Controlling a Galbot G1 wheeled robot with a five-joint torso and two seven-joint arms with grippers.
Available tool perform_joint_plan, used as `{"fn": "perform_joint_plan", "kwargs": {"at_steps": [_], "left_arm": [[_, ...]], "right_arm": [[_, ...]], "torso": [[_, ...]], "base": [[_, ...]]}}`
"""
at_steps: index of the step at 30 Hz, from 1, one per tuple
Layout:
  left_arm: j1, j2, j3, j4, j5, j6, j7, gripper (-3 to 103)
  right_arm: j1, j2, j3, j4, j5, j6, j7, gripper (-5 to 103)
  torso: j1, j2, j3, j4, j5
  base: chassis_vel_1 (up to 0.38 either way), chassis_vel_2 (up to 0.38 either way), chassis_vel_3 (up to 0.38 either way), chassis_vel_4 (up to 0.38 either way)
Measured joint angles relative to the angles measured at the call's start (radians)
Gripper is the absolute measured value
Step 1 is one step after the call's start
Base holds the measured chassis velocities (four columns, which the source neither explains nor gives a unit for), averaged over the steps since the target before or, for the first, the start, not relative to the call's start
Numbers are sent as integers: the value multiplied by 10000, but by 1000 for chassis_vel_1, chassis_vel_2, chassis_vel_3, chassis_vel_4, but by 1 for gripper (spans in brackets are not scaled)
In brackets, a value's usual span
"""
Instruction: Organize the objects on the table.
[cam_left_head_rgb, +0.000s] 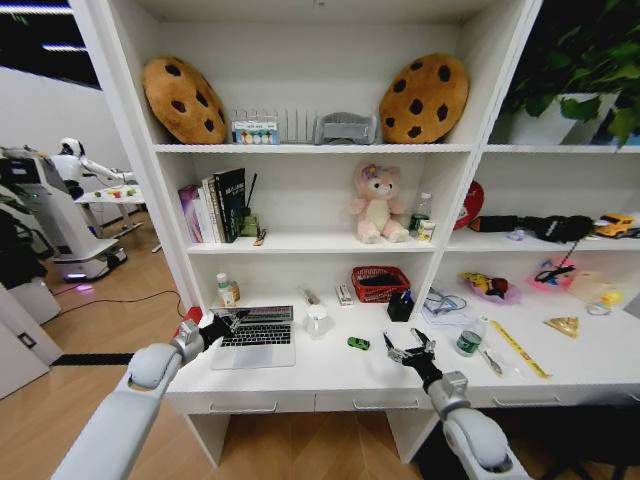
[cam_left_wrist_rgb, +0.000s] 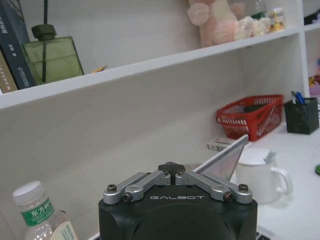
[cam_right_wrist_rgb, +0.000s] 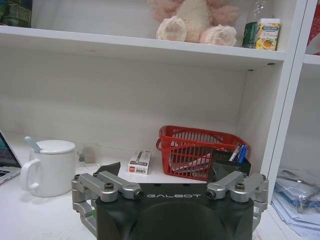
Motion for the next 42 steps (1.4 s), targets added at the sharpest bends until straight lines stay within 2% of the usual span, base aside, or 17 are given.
{"fn": "perform_joint_plan", "kwargs": {"at_steps": [2, 5, 12, 16, 20, 23, 24, 25, 26, 27, 29, 32, 34, 35, 36, 40, 42], "left_arm": [[-332, -173, 195, 165, -123, 164, -380, 0], [-564, -328, 391, 397, 7, 226, -532, 0], [-546, -378, 593, 471, 182, 286, -458, 0], [-287, -151, 517, 368, 707, 177, 276, 0], [-102, -55, 393, 302, 985, 36, 598, 0], [277, 118, -32, 179, 1344, -388, 1667, 0], [277, 118, -32, 179, 1344, -388, 1667, 0], [366, 175, -184, 157, 1366, -542, 2145, 0], [366, 175, -184, 157, 1366, -542, 2145, 0], [441, 212, -373, 162, 1491, -729, 2694, 0], [530, 235, -599, 283, 1792, -1126, 3356, 0], [588, 196, -727, 349, 2098, -1446, 3592, 0], [599, 130, -726, 348, 1948, -1457, 3397, 0], [518, 5, -628, 310, 1377, -1296, 2876, 0], [384, -76, -582, 283, 1090, -1122, 2624, 0], [150, -178, -474, 268, 701, -866, 2247, 0], [-48, -265, -239, 278, 422, -551, 1540, 0]], "right_arm": [[12, -17, -7, -7, 5, 2, 0, 100], [-39, -76, -7, 67, 178, 1, 4, 100], [-202, -123, 117, 180, 265, 6, 1, 100], [-277, -130, 134, 313, 312, -7, 23, 100], [-278, -152, 96, 350, 312, -23, 50, 100], [-266, -243, -30, 438, 393, -163, 177, 100], [-266, -243, -30, 438, 393, -163, 177, 100], [-251, -290, -87, 442, 397, -191, 187, 100], [-251, -290, -87, 442, 397, -191, 187, 100], [-220, -326, -158, 442, 395, -214, 191, 100], [-157, -339, -274, 441, 399, -246, 222, 100], [-109, -339, -336, 433, 413, -260, 275, 100], [-87, -349, -356, 422, 429, -279, 291, 100], [-73, -392, -361, 391, 436, -283, 295, 100], [-75, -413, -359, 383, 440, -283, 295, 100], [-95, -420, -337, 382, 452, -283, 294, 100], [-128, -420, -289, 383, 487, -269, 281, 100]], "torso": [[0, 0, 0, -1, 0], [1, -1, 1, -2, 0], [0, 0, 0, 0, 0], [1, 0, 1, 0, -1], [0, 0, 0, 1, 0], [0, 0, 0, 1, -2], [0, 0, 0, 1, -2], [0, 0, 0, 2, 0], [0, 0, 0, 2, 0], [1, 0, 0, 1, -1], [1, 0, 0, 2, 0], [0, 0, 0, 3, -1], [0, 0, 0, 3, -1], [0, 0, 0, 3, -3], [0, 0, 0, 0, -2], [0, 0, 0, -2, 2], [0, 0, 0, -2, 1]], "base": [[0, 0, 0, 0], [0, 0, 0, 0], [0, 0, 0, 0], [0, 0, 0, 0], [0, 0, 0, 0], [0, 0, 0, 0], [0, 0, 0, 0], [0, 0, 0, 0], [0, 0, 0, 0], [0, 0, 0, 0], [0, 0, 0, 0], [0, 0, 0, 0], [0, 0, 0, 0], [0, 0, 0, 0], [0, 0, 0, 0], [0, 0, 0, 0], [0, 0, 0, 0]]}}
